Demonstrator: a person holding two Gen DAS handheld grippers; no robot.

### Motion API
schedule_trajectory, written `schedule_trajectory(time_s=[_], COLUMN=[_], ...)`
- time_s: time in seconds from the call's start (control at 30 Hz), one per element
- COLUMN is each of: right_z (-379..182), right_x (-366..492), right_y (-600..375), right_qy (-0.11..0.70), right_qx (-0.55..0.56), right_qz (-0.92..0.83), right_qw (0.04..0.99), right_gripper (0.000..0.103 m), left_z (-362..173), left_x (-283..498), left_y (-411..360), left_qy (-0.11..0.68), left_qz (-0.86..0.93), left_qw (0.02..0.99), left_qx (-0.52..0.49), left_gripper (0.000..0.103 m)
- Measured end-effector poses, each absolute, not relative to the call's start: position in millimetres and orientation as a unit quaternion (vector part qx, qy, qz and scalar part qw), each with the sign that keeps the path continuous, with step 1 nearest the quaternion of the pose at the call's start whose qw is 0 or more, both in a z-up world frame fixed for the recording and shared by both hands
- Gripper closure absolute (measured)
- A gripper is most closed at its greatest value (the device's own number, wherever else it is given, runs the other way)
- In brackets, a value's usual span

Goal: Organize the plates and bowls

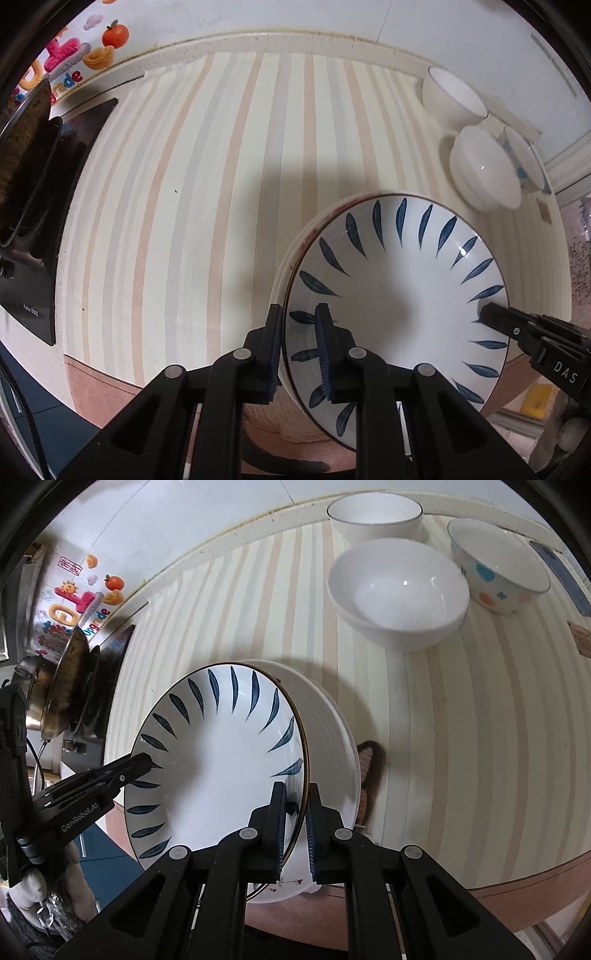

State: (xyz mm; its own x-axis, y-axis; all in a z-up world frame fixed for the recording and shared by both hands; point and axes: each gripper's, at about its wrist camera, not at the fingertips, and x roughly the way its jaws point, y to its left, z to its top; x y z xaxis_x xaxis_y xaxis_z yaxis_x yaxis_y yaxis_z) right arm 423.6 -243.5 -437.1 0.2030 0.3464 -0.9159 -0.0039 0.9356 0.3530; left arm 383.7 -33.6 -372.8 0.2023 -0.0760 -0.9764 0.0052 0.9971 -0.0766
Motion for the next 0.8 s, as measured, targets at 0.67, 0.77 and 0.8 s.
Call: schedule_trajectory(time_s=[0.67,0.77,0.8], right_z=[-456,-457,-459], right_x=[427,425,425], right_y=[-240,-238,-238], right_qy=[0.630,0.631,0.633], right_qx=[0.139,0.135,0.138], right_qz=[0.107,0.110,0.110], right_qw=[0.756,0.756,0.754], right_gripper=[0.092,0.092,0.092], left_z=[-378,-378,-378], left_x=[385,384,384], left_y=[-43,-53,-55], left_qy=[0.622,0.624,0.623], left_qz=[-0.015,-0.031,-0.032], left_qw=[0.783,0.781,0.781], left_qx=[0.007,0.005,0.008], left_gripper=[0.087,0.087,0.087])
